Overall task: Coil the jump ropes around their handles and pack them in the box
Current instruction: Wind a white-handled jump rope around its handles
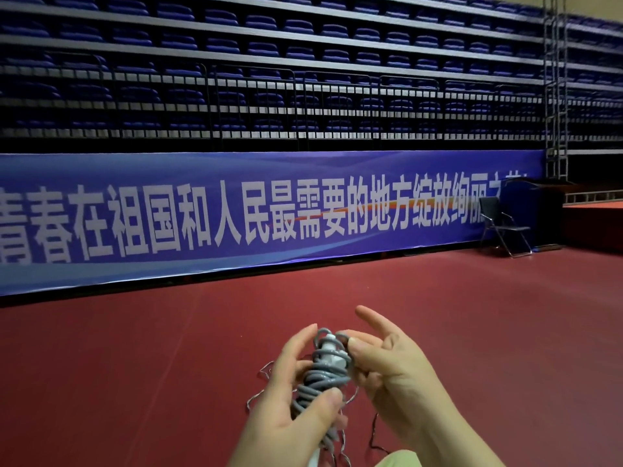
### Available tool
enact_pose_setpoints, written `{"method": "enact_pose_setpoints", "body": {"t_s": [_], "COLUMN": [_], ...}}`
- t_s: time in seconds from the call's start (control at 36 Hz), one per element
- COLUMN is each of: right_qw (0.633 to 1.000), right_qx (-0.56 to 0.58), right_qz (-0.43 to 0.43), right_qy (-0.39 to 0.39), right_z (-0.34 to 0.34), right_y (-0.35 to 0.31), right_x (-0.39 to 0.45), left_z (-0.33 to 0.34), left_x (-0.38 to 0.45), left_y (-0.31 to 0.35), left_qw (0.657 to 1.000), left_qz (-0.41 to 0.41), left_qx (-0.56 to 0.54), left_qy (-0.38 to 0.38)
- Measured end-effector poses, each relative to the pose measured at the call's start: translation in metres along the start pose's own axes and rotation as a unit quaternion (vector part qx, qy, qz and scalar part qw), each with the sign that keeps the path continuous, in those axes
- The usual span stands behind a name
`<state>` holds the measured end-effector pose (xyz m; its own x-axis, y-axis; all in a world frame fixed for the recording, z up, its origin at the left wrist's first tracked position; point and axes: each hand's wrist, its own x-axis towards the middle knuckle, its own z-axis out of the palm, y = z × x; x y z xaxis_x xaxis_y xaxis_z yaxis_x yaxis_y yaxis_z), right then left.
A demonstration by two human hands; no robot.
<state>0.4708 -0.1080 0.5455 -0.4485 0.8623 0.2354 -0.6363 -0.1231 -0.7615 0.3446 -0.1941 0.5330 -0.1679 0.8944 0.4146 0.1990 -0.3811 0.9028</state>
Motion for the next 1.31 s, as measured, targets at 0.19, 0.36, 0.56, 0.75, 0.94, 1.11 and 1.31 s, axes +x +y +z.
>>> {"method": "enact_pose_setpoints", "body": {"t_s": [0.19, 0.36, 0.56, 0.75, 0.94, 1.11, 1.31], "right_qw": [0.998, 0.994, 0.983, 0.978, 0.986, 0.991, 0.993], "right_qx": [-0.039, -0.054, -0.06, 0.005, 0.022, 0.029, 0.031], "right_qz": [0.033, 0.057, 0.093, 0.078, 0.07, 0.053, 0.075], "right_qy": [-0.045, -0.075, -0.149, -0.192, -0.151, -0.12, -0.087], "right_z": [0.001, 0.0, 0.001, 0.0, -0.005, -0.005, -0.002], "right_y": [-0.008, -0.007, -0.017, -0.019, -0.011, -0.009, -0.011], "right_x": [0.008, 0.015, 0.018, 0.026, 0.034, 0.036, 0.034], "left_z": [-0.002, -0.005, -0.012, -0.013, -0.006, -0.003, -0.003], "left_x": [-0.001, -0.001, 0.001, 0.012, 0.022, 0.029, 0.033], "left_y": [0.0, 0.003, 0.016, 0.024, 0.028, 0.035, 0.034], "left_qw": [0.999, 0.994, 0.982, 0.975, 0.979, 0.984, 0.986], "left_qz": [-0.012, -0.029, -0.066, -0.049, -0.052, -0.044, -0.058], "left_qx": [-0.052, -0.106, -0.151, -0.172, -0.16, -0.134, -0.124], "left_qy": [0.012, -0.017, -0.089, -0.129, -0.118, -0.105, -0.095]}}
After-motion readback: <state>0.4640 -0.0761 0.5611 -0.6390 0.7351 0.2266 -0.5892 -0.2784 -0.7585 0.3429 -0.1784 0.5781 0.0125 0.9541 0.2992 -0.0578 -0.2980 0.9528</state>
